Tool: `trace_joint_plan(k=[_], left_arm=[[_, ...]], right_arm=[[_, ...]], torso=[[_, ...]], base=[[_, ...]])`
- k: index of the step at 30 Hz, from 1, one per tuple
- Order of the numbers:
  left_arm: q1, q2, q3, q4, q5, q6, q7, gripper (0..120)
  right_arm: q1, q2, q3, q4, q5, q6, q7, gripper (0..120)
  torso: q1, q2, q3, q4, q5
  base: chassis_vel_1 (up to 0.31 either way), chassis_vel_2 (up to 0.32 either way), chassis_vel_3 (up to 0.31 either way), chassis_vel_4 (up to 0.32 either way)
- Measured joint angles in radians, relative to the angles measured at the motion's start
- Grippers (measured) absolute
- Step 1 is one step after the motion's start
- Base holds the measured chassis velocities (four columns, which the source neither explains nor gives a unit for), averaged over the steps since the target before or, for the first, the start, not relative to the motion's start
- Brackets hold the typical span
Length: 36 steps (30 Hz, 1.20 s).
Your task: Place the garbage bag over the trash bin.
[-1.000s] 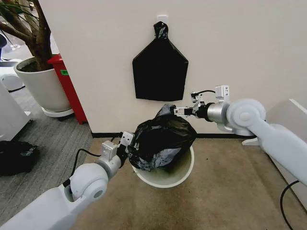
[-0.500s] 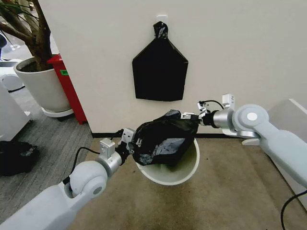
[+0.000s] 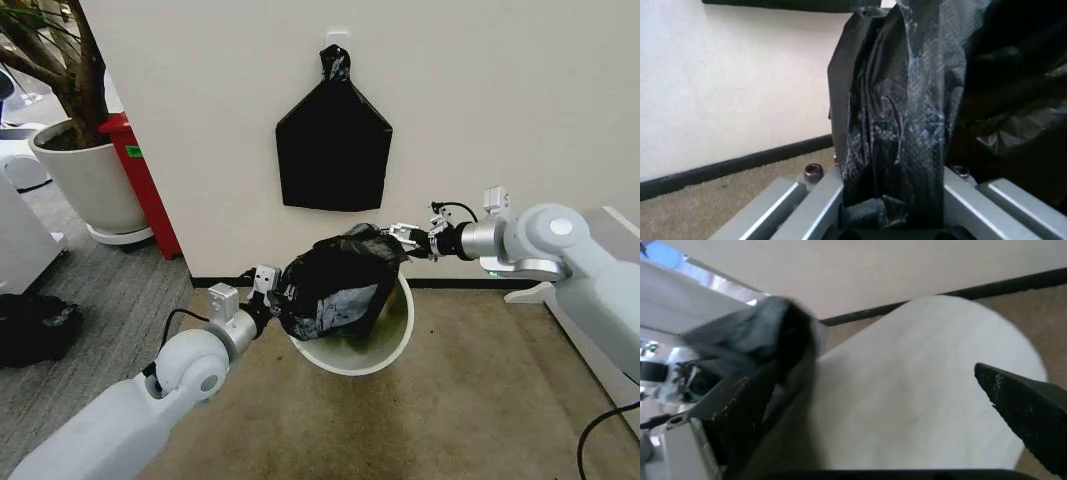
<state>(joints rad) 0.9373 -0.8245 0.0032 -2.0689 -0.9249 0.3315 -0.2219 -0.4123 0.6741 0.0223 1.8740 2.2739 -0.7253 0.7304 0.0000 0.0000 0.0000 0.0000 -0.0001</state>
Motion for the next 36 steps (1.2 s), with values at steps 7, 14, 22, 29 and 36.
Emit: trace_joint_plan(k=[7, 14, 22, 29, 36], left_arm=[[-0.007, -0.009, 0.001, 0.019, 0.005, -0.004, -0.003, 0], [-0.028, -0.02, 0.002, 0.044, 0.009, -0.002, -0.033, 0], [-0.057, -0.039, 0.004, 0.061, 0.0, 0.007, -0.066, 0], [-0.072, -0.04, 0.003, 0.066, -0.013, 0.012, -0.074, 0], [-0.079, -0.042, 0.001, 0.076, -0.016, 0.012, -0.074, 0]], right_arm=[[0.012, 0.006, 0.016, 0.008, 0.024, 0.022, 0.059, 100], [0.027, 0.008, 0.043, 0.128, 0.007, 0.129, 0.153, 100], [-0.017, 0.011, 0.062, 0.21, 0.008, 0.193, 0.209, 100], [-0.111, 0.013, 0.096, 0.239, -0.051, 0.217, 0.164, 100], [-0.131, 0.022, 0.114, 0.26, -0.047, 0.248, 0.16, 75]], torso=[[0.0, 0.0, 0.0, 0.0, 0.0003], [0.0, 0.0, 0.0, 0.0, 0.0], [0.0, 0.0, 0.0, 0.0, 0.0], [0.0, 0.0, 0.0, -0.0002, 0.0001], [0.0, 0.0, 0.0, 0.0, 0.0001]], base=[[0.0, 0.0, 0.0, 0.0], [0.0, 0.0, 0.0, 0.0], [0.0, 0.0, 0.0, 0.0], [0.0, 0.0, 0.0, 0.0], [0.0, 0.0, 0.0, 0.0]])
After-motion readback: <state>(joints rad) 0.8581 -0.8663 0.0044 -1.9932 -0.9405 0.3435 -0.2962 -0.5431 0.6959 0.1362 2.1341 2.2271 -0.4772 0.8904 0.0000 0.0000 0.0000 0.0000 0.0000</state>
